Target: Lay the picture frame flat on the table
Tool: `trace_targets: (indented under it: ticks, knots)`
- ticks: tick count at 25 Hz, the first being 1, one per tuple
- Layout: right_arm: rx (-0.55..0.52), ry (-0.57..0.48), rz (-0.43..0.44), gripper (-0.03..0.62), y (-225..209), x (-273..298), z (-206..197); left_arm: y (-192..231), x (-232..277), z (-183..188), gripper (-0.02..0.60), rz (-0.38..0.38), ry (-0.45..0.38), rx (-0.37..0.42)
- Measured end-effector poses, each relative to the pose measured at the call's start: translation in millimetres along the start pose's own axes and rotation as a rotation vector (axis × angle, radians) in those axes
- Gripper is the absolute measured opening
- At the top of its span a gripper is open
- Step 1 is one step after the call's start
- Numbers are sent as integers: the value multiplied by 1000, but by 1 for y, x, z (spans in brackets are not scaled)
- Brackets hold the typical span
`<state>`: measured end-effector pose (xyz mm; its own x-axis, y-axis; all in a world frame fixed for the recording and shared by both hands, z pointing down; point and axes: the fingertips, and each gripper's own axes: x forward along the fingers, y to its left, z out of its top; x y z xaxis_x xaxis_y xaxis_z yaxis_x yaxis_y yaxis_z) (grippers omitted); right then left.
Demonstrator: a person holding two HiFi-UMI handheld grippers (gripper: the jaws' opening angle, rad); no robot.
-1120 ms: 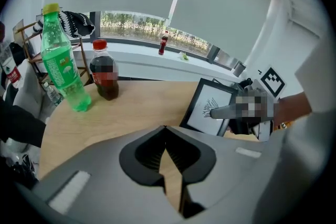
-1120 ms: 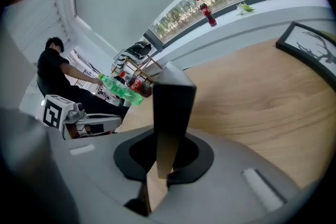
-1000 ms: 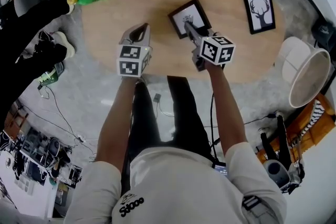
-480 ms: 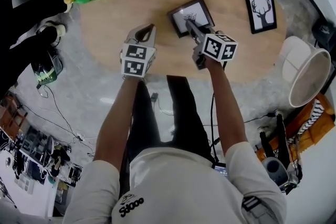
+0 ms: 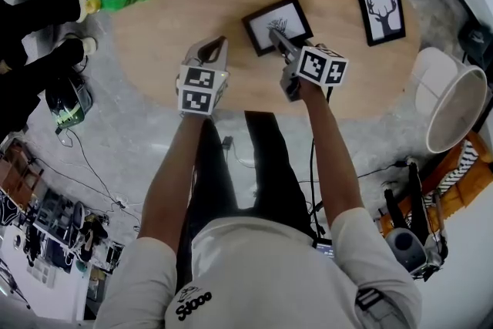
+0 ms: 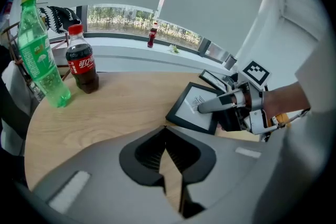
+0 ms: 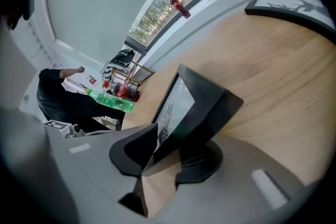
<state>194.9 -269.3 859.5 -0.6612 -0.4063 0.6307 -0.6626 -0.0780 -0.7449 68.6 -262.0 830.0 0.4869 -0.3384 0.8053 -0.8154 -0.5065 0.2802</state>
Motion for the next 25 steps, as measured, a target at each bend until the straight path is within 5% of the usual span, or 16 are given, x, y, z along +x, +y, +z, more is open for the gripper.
trace_targets:
  ticks: [17, 25]
  knots:
    - [-69, 23, -58, 302, -11, -11, -21, -10, 0, 9, 11, -9, -16, 2]
    - [-28, 15, -60, 304, -18, -21, -27, -16, -1, 16, 11, -8, -44, 20]
